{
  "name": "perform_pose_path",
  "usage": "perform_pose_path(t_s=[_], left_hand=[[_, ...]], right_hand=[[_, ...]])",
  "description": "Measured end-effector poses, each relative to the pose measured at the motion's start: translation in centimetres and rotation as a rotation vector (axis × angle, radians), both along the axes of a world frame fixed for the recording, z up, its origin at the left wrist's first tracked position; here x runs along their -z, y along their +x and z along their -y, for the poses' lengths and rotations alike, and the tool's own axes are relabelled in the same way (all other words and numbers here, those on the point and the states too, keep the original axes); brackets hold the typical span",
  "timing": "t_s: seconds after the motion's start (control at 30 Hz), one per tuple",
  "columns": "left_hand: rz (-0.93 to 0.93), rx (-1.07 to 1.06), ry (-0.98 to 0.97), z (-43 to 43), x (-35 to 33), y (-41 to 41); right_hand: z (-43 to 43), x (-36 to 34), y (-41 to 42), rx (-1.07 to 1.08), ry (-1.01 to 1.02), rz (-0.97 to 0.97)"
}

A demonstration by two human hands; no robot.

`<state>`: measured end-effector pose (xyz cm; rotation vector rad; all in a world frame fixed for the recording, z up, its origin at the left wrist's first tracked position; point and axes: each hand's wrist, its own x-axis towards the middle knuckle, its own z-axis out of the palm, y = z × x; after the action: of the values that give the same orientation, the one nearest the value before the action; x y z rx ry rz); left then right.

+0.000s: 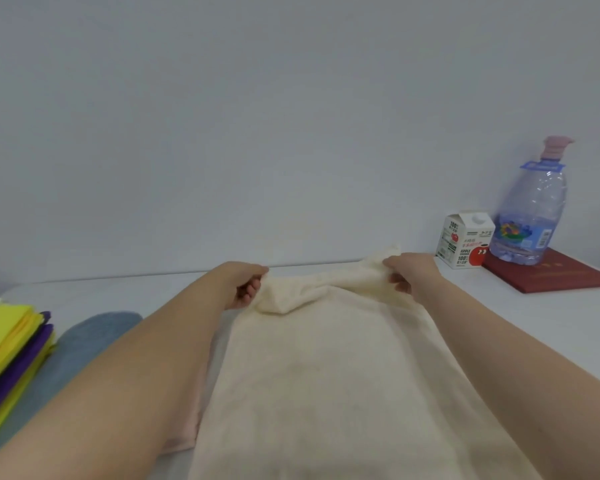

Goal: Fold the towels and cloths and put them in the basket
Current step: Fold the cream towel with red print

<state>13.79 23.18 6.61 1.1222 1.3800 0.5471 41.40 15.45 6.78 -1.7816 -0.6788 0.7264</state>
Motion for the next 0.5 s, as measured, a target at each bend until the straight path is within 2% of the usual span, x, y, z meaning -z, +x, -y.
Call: perform_pose_path(t_s=[0.13,0.2,0.27,0.33,0.43,0.5], left_hand=[[-0.14,-0.021,0.037,0.6,1.7,0.7],[-0.158,-0.084,0.11,0.1,2.0,1.1],[-0.081,-0.161,0.214,-0.4,1.8,1.6],[0.091,-0.179,0.236,-0.5,1.3,1.6],[0.306,-0.157,0.153,0.4,0.4,0.4],[0.349,-0.156,0.106,1.2,0.3,-0.7]], right_hand=[[0.4,0.5,0.1,0.021,-0.063,0.302],[0.7,1.0,0.4,0.062,-0.048,0.359],[1.0,1.5,0.8,0.096,-0.006,0.35],[1.3,1.5,0.8,0.096,0.038,0.284],[1.9,0.9,0.2,0.042,0.176,-0.07],[2.9,0.7,0.0,0.043,0.231,-0.258]])
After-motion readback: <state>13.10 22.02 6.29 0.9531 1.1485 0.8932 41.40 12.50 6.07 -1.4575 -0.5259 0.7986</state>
